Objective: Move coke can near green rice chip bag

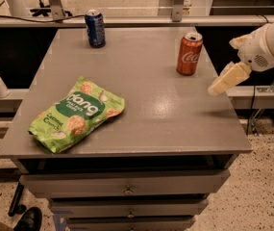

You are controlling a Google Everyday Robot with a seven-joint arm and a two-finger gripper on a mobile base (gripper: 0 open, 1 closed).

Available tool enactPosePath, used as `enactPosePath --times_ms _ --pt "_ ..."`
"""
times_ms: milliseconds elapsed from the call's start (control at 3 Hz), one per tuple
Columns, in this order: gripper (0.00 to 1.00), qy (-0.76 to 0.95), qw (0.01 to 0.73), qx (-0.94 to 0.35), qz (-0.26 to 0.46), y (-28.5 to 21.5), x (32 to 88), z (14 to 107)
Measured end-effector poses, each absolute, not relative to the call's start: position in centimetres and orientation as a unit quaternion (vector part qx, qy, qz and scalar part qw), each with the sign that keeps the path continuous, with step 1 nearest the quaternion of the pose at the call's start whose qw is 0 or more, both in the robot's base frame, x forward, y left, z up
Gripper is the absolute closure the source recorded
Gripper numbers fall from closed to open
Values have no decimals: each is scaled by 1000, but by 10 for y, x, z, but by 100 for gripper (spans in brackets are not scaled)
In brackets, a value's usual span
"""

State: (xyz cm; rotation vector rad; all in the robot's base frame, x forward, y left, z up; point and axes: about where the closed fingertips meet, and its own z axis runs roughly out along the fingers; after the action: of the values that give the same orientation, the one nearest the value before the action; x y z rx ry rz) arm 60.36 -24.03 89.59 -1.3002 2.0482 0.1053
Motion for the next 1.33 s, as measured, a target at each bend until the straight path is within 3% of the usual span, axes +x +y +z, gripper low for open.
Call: enactPosePath --times_ms 1000,1333 --pt "0 782 478 -362 171 -214 702 884" --pt "18 772 494 -327 230 -194 706 881"
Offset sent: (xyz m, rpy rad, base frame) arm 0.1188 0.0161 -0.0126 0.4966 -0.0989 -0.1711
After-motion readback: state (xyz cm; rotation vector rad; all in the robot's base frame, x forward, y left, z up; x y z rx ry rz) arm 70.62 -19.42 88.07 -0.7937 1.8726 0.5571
